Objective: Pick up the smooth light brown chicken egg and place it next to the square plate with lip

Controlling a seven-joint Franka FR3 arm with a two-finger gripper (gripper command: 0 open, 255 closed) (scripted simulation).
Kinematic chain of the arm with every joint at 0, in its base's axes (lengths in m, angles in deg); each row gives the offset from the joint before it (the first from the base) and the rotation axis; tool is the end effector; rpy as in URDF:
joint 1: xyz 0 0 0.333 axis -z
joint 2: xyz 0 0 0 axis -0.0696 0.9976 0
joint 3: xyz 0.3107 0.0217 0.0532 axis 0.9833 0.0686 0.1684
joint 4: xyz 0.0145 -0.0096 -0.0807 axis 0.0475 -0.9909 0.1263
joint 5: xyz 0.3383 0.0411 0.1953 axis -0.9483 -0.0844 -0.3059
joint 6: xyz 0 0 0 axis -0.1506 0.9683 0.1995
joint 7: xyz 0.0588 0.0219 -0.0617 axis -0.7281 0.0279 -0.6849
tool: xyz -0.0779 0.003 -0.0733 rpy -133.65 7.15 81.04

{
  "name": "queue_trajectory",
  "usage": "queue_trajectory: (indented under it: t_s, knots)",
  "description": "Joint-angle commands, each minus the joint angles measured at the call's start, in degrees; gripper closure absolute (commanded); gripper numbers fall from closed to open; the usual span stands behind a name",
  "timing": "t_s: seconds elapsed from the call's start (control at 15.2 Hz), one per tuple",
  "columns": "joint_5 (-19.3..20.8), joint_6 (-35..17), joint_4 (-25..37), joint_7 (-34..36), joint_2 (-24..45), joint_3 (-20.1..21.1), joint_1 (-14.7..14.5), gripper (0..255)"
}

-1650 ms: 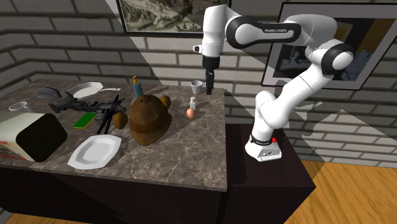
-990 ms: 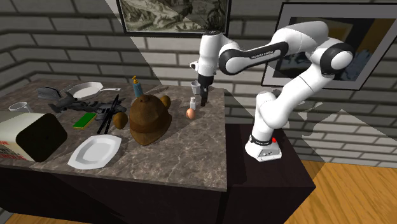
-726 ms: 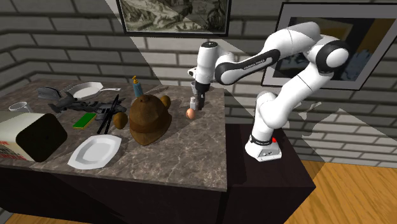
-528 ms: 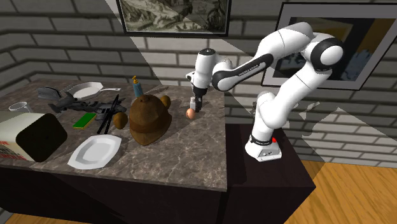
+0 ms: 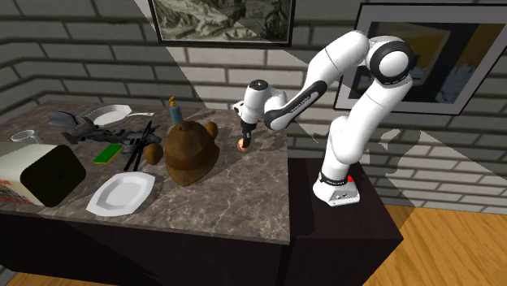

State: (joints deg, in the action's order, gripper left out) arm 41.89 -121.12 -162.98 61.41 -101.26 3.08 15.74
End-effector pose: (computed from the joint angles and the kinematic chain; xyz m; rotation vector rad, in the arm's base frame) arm 0.3940 -0.1057 0.3663 2.8722 0.1065 0.2826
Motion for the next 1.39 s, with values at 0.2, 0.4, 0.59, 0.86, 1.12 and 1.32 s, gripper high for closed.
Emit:
queue_trajectory:
  t_s: [0.2, 0.4, 0.59, 0.86, 1.12, 1.32]
  knots:
    - [2.69, -5.38, -0.26, 1.71, 4.77, 0.04, 1.57, 0]
    - [4.02, -7.74, -0.13, 2.66, 7.24, 0.07, 2.32, 0]
    - [4.02, -7.74, -0.13, 2.66, 7.24, 0.06, 2.32, 0]
    - [4.01, -7.73, -0.13, 2.65, 7.23, 0.06, 2.31, 0]
    - [4.01, -7.71, -0.13, 2.66, 7.21, 0.07, 2.31, 255]
    - [4.01, -7.72, -0.13, 2.66, 7.22, 0.07, 2.31, 255]
